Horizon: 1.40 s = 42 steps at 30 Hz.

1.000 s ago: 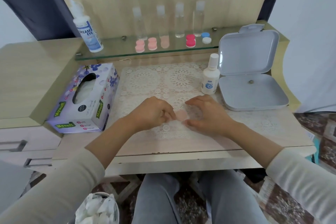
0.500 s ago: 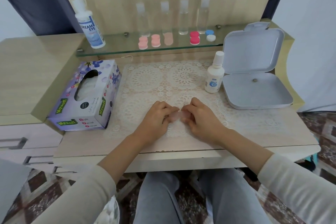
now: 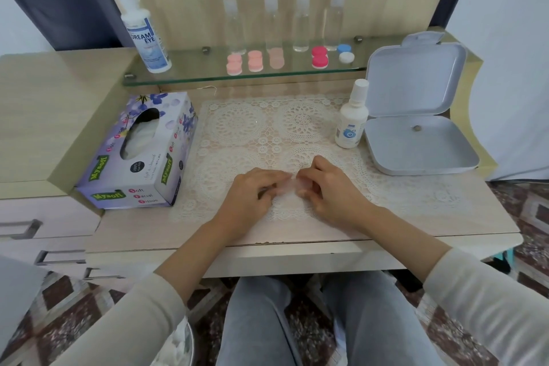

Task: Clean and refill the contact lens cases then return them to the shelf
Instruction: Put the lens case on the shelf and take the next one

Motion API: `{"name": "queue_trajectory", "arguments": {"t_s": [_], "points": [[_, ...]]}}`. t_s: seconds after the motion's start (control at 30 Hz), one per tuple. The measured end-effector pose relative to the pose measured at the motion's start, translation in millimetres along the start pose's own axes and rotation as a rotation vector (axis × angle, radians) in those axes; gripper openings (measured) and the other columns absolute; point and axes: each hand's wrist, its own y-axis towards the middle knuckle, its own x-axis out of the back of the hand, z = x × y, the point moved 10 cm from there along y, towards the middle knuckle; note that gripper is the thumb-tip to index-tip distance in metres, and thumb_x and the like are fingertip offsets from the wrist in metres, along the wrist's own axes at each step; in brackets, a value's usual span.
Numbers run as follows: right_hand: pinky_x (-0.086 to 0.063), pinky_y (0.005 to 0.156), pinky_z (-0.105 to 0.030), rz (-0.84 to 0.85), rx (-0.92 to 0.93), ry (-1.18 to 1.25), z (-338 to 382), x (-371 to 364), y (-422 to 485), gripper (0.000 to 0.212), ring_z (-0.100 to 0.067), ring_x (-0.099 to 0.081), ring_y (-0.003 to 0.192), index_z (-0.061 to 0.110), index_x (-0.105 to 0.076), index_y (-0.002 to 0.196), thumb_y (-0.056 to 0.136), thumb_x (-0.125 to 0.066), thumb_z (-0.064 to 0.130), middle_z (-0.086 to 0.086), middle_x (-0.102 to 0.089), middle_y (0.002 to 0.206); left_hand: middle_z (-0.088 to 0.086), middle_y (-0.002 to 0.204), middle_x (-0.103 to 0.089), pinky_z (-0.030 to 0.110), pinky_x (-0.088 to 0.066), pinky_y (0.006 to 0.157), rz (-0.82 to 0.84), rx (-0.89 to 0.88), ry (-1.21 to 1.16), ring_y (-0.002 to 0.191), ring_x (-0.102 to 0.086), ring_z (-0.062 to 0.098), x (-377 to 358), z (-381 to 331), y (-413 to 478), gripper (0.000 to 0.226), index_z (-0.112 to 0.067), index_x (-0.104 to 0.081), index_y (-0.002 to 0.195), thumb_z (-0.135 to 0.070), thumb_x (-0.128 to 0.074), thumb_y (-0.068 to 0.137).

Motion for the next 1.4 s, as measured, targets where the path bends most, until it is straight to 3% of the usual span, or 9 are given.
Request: {"name": "queue_trajectory", "arguments": {"t_s": [0.17,0.33,0.47,0.53,0.77,0.93,1.13,1.27,1.4], "points": [[-0.029,0.059,-0.012,-0.001,0.022,0.002,0.3,-0.9,0.2,0.016,-0.003,-0.033,0.064,0.004,-0.063,0.099,0.085,-0.058,0.009,0.001,-0.035,0.085,0.003,0.079,-0.061,0.008,-0.033,0.076,-0.068,0.022,0.107,0.078,-0.049,0.017,1.4,-1.5,4.3,0.033,-0.011,-0.069,0.104,-0.025,-0.070,0.073],[-0.029,0.059,-0.011,-0.003,0.023,-0.005,0.1,0.0,0.4,0.016,-0.003,-0.034,0.065,0.003,-0.064,0.098,0.084,-0.060,0.011,0.001,-0.036,0.084,-0.002,0.091,-0.048,0.016,-0.036,0.075,-0.032,0.194,0.101,0.084,-0.045,0.011,-1.7,15.3,7.2,0.043,-0.010,-0.060,0.089,-0.041,-0.077,0.066],[-0.028,0.060,-0.014,0.010,0.024,-0.015,-0.1,-0.7,0.4,0.017,-0.013,-0.037,0.069,0.004,-0.063,0.100,0.085,-0.059,0.010,0.002,-0.035,0.085,-0.001,0.110,-0.061,0.007,-0.040,0.083,0.044,0.062,-0.084,0.092,-0.054,-0.004,-1.2,0.9,3.2,0.033,-0.012,-0.062,0.111,-0.011,-0.070,0.079],[-0.026,0.060,-0.018,0.009,0.028,-0.015,0.0,-0.5,0.2,0.018,-0.014,-0.038,0.071,0.005,-0.063,0.102,0.085,-0.058,0.009,0.001,-0.036,0.085,0.000,0.104,-0.065,0.003,-0.039,0.080,0.071,0.044,-0.074,0.087,-0.055,-0.009,-1.1,-1.0,0.7,0.036,-0.014,-0.065,0.110,0.004,-0.064,0.079],[-0.029,0.060,-0.013,0.012,0.032,0.000,0.1,-0.2,0.9,0.020,-0.010,-0.036,0.068,0.004,-0.064,0.103,0.085,-0.060,0.012,0.001,-0.036,0.085,-0.006,0.078,-0.048,0.012,-0.034,0.070,0.089,0.105,0.064,0.071,-0.045,0.002,-8.6,4.9,6.5,0.025,-0.013,-0.066,0.102,-0.023,-0.070,0.079],[-0.029,0.062,-0.009,0.015,0.018,0.011,-1.2,0.2,0.8,0.020,-0.009,-0.035,0.068,0.005,-0.064,0.103,0.084,-0.060,0.010,0.001,-0.037,0.085,-0.001,0.082,-0.055,0.008,-0.037,0.066,-0.095,0.161,0.045,0.069,-0.049,0.003,14.8,10.2,8.7,0.025,-0.012,-0.065,0.093,-0.031,-0.070,0.078],[-0.029,0.062,-0.011,0.023,0.003,0.007,-2.1,0.4,0.6,0.026,-0.013,-0.038,0.072,0.006,-0.063,0.110,0.084,-0.060,0.008,0.000,-0.039,0.088,-0.005,0.094,-0.052,0.015,-0.040,0.079,-0.024,0.216,0.130,0.082,-0.049,0.007,24.0,36.4,-9.0,0.030,-0.014,-0.066,0.106,-0.021,-0.072,0.077],[-0.028,0.066,-0.018,0.023,-0.009,-0.015,-2.2,1.2,0.3,0.028,-0.014,-0.040,0.075,0.007,-0.062,0.112,0.085,-0.060,0.010,0.000,-0.040,0.090,-0.012,0.101,-0.048,0.006,-0.026,0.086,0.042,0.181,0.137,0.097,-0.042,0.008,15.3,29.3,-8.8,0.055,-0.019,-0.064,0.112,-0.053,-0.063,0.067],[-0.029,0.071,-0.019,0.039,-0.039,-0.017,-4.5,0.9,1.4,0.030,-0.014,-0.041,0.078,0.009,-0.061,0.114,0.085,-0.061,0.014,0.002,-0.040,0.091,-0.013,0.099,-0.053,0.020,-0.031,0.087,0.088,0.154,0.117,0.094,-0.042,0.005,-1.1,13.5,0.6,0.063,-0.023,-0.066,0.110,-0.063,-0.054,0.063]]}}
